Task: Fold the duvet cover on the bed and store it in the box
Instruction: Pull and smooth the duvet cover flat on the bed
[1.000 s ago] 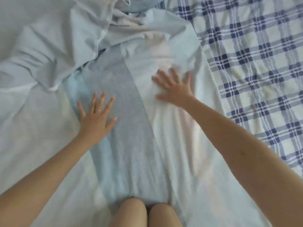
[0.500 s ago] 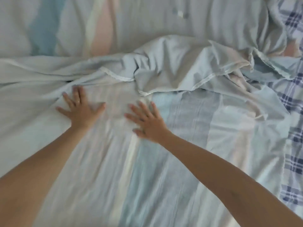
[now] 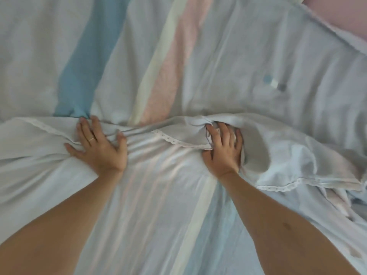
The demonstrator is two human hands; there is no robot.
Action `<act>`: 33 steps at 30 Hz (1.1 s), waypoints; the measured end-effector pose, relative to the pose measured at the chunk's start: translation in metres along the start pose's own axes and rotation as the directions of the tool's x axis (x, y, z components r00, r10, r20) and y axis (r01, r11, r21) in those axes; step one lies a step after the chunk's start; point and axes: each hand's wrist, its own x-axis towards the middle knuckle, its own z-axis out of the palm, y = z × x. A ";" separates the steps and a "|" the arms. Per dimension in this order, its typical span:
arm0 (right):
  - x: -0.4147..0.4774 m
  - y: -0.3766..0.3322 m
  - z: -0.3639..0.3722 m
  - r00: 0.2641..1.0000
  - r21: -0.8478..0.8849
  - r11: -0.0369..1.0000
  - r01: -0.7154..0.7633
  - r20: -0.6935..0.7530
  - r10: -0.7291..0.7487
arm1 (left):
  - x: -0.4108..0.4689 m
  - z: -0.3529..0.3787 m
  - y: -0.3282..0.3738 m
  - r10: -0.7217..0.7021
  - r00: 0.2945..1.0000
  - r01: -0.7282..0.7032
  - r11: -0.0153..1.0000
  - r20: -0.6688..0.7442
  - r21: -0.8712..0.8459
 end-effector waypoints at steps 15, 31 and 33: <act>0.012 0.006 0.004 0.998 0.013 0.999 0.042 -0.049 -0.041 | 0.011 -0.004 0.013 -0.052 0.998 0.050 0.996 0.031 0.071; 0.010 0.000 0.002 0.999 -0.058 0.998 0.036 -0.030 -0.038 | 0.017 0.005 0.004 0.043 0.996 -0.045 0.999 0.079 0.017; 0.017 -0.012 -0.001 0.999 -0.097 0.995 -0.017 -0.028 0.014 | 0.015 0.002 0.000 0.051 0.996 -0.049 0.999 0.074 -0.019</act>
